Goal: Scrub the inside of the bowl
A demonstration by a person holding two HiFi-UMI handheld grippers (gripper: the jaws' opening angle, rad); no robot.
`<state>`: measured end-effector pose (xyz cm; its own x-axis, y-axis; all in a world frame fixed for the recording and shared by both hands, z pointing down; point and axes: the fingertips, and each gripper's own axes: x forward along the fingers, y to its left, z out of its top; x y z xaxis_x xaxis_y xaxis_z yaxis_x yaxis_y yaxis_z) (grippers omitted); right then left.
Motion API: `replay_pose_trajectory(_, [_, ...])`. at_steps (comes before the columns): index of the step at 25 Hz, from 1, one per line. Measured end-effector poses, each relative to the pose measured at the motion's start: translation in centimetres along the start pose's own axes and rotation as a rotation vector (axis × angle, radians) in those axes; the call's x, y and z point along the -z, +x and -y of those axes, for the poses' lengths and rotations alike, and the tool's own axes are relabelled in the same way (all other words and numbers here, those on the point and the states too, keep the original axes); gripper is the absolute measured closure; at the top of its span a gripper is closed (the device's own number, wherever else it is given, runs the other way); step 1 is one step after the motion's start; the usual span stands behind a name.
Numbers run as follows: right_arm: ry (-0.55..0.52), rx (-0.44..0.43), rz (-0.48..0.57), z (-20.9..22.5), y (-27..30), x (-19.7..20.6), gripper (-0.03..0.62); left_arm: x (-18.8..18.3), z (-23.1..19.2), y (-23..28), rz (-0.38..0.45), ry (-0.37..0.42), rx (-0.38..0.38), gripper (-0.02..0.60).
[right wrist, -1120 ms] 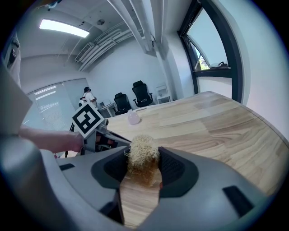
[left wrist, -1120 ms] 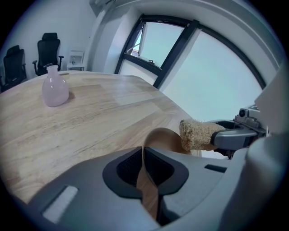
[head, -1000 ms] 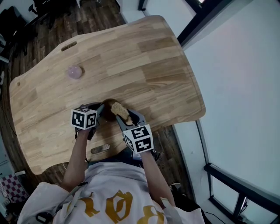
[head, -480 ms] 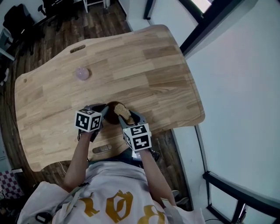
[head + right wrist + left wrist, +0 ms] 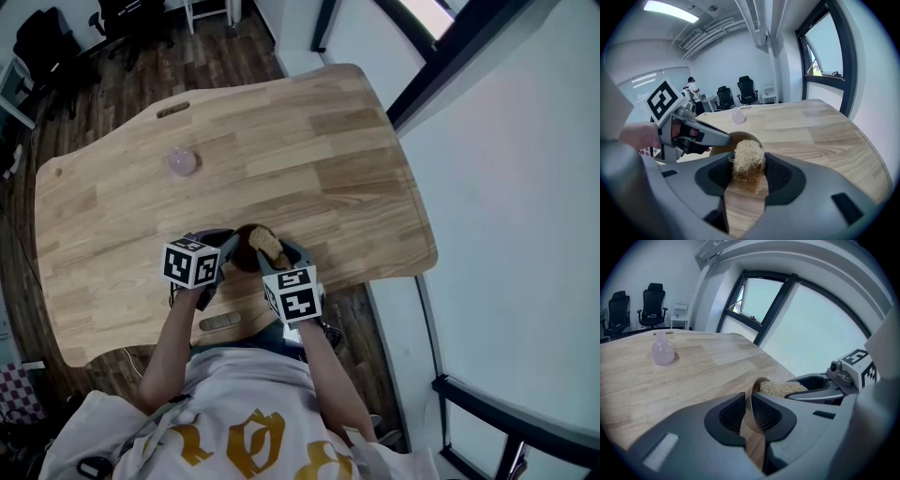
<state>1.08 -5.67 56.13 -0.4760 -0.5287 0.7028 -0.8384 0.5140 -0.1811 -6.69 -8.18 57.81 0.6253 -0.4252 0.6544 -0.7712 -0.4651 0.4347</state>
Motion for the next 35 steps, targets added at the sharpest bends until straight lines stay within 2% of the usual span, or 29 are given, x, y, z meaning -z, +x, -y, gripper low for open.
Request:
replay_pose_trajectory(10, [-0.032,-0.010,0.010,-0.3,0.4,-0.7,0.411,-0.4,0.5,-0.3,0.034,-0.035,0.027,0.549])
replay_pose_trajectory(18, [-0.022,-0.058,0.010,-0.4,0.7,-0.8,0.411,-0.4,0.7,0.0,0.042,-0.113,0.072,0.548])
replay_pose_trajectory(35, [0.004,-0.163,-0.016,-0.9,1.5,-0.4,0.411,-0.8,0.6,0.8,0.058,-0.188,0.114,0.543])
